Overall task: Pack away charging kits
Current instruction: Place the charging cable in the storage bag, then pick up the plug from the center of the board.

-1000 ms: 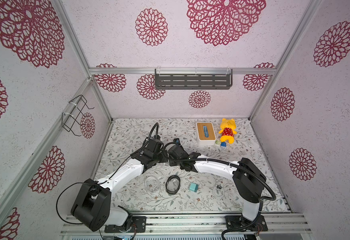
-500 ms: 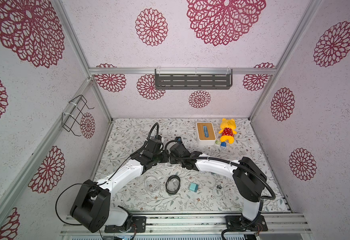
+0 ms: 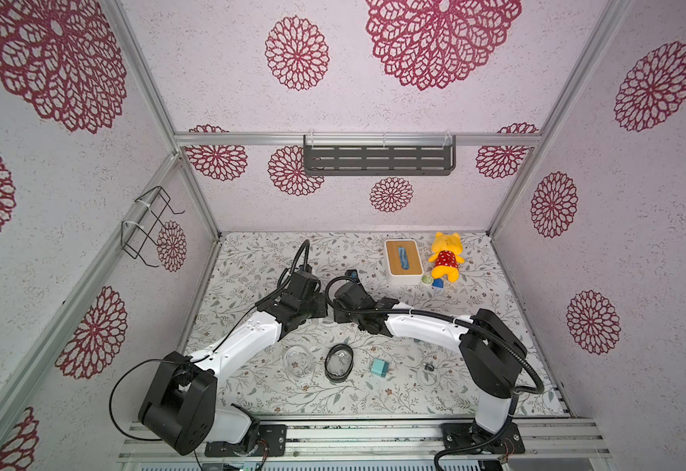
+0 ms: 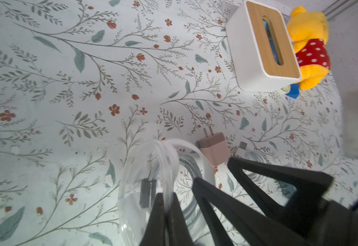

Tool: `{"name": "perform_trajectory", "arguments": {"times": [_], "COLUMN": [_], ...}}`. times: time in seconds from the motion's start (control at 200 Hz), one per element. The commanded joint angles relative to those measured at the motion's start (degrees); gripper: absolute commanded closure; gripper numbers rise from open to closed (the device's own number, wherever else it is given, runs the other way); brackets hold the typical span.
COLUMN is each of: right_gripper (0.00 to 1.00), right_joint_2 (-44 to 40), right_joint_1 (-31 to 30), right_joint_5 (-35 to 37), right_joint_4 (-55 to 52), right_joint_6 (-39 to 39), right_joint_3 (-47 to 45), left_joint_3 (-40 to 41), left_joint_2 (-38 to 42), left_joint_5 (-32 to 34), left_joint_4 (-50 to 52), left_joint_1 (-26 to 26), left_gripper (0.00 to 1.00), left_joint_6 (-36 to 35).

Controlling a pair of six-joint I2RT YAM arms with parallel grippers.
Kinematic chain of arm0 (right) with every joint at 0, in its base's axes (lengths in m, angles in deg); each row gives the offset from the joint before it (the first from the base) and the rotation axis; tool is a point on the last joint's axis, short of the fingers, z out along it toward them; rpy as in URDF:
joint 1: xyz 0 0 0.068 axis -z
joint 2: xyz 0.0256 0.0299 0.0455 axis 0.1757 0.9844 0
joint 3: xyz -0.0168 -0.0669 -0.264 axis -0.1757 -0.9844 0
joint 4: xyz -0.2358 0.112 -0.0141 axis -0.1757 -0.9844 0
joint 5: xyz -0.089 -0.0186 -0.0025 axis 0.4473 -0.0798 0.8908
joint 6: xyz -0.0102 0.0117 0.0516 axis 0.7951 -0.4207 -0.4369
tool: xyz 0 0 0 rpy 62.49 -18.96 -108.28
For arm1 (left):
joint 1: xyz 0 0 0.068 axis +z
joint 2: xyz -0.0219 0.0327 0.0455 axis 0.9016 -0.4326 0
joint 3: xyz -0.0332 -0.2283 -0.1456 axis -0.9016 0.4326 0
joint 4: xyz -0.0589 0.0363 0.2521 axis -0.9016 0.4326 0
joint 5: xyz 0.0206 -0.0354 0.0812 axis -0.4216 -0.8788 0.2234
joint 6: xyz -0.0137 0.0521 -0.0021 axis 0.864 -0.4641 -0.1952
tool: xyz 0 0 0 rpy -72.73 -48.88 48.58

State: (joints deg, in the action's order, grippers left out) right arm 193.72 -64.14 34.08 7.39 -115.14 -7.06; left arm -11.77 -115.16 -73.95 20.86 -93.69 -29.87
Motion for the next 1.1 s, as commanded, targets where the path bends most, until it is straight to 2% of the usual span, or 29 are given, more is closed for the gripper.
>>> {"name": "perform_trajectory", "arguments": {"times": [0.0, 0.055, 0.155, 0.35, 0.525, 0.816, 1.096], "right_gripper": [0.27, 0.21, 0.18, 0.18, 0.19, 0.31, 0.57], "right_joint_2": [-6.2, -7.3, -7.7, -2.9, 4.2, 10.3, 10.4], "right_joint_1": [0.6, 1.4, 3.5, 6.9, 7.6, 7.8, 7.8], "right_joint_5": [3.7, 4.2, 4.2, 2.6, 2.6, -0.8, -1.5], "right_joint_4": [-0.5, -0.4, -1.0, 0.4, -1.4, -1.2, -2.0], "right_joint_6": [1.3, 2.0, 2.5, 5.6, 8.0, 9.6, 8.3], "right_joint_3": [-0.8, -1.8, -3.0, -4.4, -1.0, 1.4, 1.1], "left_joint_3": [-3.1, -4.6, -6.3, -6.8, -7.6, -10.6, -10.7], "left_joint_2": [-3.0, -4.6, -6.7, -7.3, -8.4, -12.6, -13.0], "left_joint_5": [6.9, 9.4, 11.8, 13.4, 14.2, 14.6, 12.5], "left_joint_4": [4.5, 6.8, 9.3, 10.3, 11.2, 14.6, 13.8], "left_joint_1": [-0.3, -0.2, -0.3, -0.3, -0.2, -0.2, -0.2], "left_gripper": [1.0, 1.0, 1.0, 1.0, 1.0, 1.0, 1.0], "left_joint_6": [0.5, 0.9, 1.4, 1.5, 1.5, 1.5, 1.0]}}
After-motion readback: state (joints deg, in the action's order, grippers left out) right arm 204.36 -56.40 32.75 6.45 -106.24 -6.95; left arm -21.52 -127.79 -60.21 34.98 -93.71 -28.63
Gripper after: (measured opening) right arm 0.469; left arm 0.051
